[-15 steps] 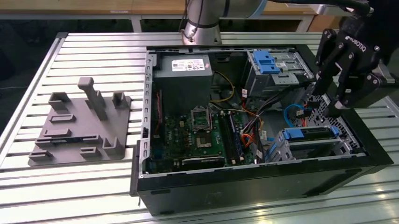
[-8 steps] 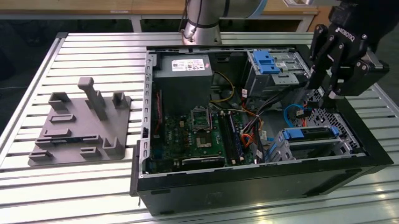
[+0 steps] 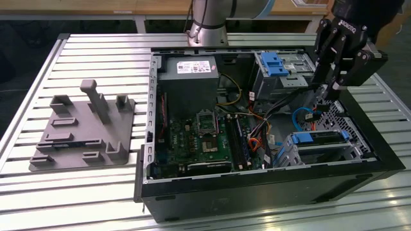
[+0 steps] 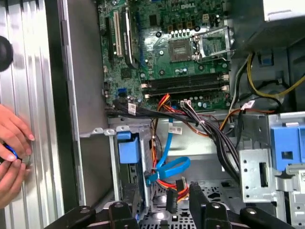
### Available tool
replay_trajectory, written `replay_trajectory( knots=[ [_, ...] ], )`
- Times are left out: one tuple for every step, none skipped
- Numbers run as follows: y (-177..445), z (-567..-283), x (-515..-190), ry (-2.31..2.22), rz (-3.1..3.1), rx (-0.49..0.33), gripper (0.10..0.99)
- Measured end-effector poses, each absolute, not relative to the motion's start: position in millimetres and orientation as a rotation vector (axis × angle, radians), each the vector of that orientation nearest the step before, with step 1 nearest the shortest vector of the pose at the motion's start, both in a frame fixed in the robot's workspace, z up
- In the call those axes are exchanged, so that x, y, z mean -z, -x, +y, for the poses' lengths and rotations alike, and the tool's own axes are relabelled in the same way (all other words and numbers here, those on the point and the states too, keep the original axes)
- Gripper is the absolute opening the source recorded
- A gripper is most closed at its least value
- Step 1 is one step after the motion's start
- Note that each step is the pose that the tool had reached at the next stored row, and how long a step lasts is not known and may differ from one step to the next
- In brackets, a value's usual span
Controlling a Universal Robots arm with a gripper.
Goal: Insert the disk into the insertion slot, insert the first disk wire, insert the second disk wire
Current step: 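Insert the first disk wire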
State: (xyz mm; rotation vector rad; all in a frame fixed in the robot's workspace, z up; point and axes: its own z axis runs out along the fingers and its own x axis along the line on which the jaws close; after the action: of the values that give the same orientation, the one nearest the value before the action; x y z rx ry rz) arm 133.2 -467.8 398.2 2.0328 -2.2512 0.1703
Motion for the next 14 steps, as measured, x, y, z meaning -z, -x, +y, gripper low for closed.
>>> replay_trajectory(
  knots=[
    [-137.2, -467.5, -397.8, -2.032, -2.25, -0.168, 0.557],
    [-141.2, -467.4, -397.2, -2.031, -2.248, -0.165, 0.557],
    [-144.7, -467.3, -396.5, -2.031, -2.247, -0.163, 0.557],
    [-147.2, -467.0, -395.8, -2.03, -2.247, -0.161, 0.557],
    [-148.6, -466.6, -395.4, -2.031, -2.246, -0.161, 0.557],
    [-148.8, -465.5, -395.1, -2.03, -2.245, -0.163, 0.557],
    [-148.8, -463.8, -394.5, -2.025, -2.24, -0.172, 0.557],
    [-148.8, -461.7, -394.3, -2.017, -2.232, -0.189, 0.557],
    [-148.8, -459.6, -394.0, -2.009, -2.222, -0.208, 0.557],
    [-148.8, -457.3, -393.5, -2.0, -2.213, -0.226, 0.557],
    [-148.8, -454.9, -393.1, -1.992, -2.204, -0.243, 0.557],
    [-148.9, -451.2, -392.4, -1.985, -2.197, -0.257, 0.557],
    [-148.9, -448.0, -391.4, -1.982, -2.193, -0.264, 0.557],
    [-148.8, -445.7, -389.9, -1.981, -2.192, -0.266, 0.557]
  ],
)
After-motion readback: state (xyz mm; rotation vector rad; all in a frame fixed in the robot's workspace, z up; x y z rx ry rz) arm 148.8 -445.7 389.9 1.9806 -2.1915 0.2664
